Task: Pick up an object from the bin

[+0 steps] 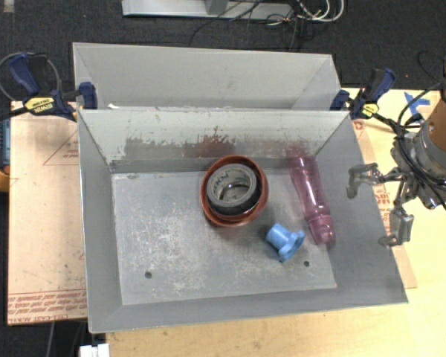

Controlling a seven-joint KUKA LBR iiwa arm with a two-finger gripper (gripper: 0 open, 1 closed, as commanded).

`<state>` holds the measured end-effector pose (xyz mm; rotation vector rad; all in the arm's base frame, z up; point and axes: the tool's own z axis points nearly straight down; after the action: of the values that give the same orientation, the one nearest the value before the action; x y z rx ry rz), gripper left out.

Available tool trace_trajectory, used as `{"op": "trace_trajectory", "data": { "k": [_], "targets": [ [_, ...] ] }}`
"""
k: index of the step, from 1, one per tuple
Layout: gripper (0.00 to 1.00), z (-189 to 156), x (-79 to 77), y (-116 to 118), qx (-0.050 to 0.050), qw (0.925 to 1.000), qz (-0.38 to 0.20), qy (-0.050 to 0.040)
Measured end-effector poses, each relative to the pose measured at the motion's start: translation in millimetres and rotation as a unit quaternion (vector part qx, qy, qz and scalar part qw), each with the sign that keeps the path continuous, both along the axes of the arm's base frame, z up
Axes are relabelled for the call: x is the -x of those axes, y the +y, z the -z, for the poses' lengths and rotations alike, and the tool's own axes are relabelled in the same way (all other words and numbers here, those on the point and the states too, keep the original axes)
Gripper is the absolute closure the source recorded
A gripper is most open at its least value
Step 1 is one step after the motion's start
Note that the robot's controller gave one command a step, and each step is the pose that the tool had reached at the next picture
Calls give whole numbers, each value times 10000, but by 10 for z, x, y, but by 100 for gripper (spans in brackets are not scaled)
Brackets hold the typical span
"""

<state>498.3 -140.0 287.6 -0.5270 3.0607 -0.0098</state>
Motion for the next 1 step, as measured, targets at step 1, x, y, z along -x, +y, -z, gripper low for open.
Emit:
{"op": "trace_trajectory", "data": {
  "k": [1],
  "targets": [
    [0, -255, -111, -95, 1, 10000, -39, 2]
  ]
}}
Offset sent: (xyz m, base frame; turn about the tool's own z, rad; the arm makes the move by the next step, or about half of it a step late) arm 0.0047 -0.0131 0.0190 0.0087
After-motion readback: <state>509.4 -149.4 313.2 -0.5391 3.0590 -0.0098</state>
